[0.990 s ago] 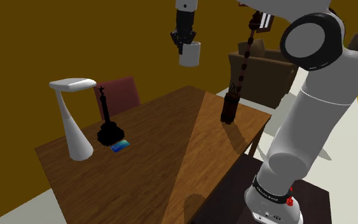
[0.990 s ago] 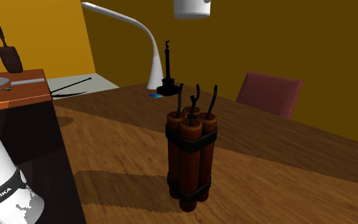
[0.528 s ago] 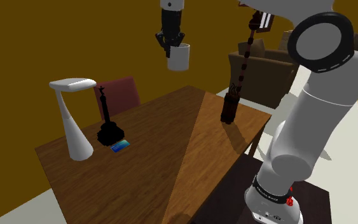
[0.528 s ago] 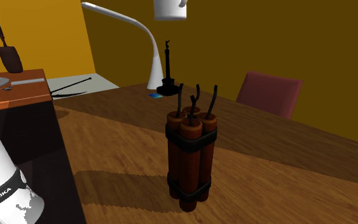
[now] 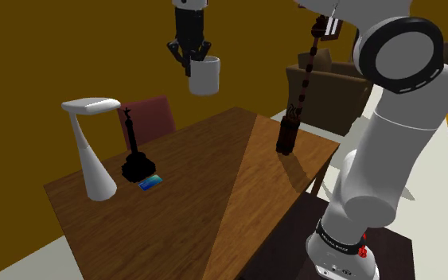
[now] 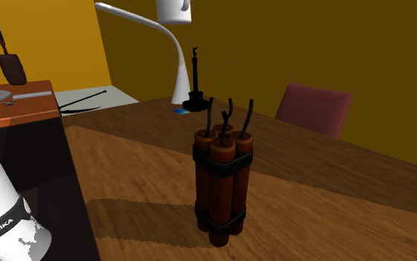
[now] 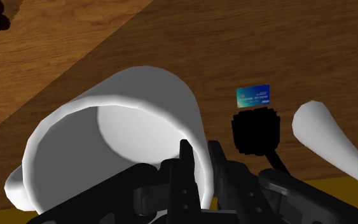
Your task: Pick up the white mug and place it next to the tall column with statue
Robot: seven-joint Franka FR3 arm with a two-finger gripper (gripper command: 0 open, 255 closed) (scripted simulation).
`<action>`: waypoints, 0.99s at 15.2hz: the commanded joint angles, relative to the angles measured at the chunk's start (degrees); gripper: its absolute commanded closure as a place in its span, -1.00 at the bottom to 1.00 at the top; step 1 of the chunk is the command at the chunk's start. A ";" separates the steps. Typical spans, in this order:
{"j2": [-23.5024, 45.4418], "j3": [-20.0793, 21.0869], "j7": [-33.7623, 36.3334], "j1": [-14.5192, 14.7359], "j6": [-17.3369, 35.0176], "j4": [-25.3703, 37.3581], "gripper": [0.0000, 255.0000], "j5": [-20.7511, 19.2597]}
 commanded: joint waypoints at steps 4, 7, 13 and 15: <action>4.41 3.89 7.50 3.84 -1.64 5.48 1.00 -1.16; 2.94 3.75 7.58 3.75 1.26 1.12 1.00 -0.92; 0.69 3.61 7.76 3.59 6.67 -6.52 1.00 -0.59; 0.10 3.57 7.82 3.56 8.39 -8.82 1.00 -0.52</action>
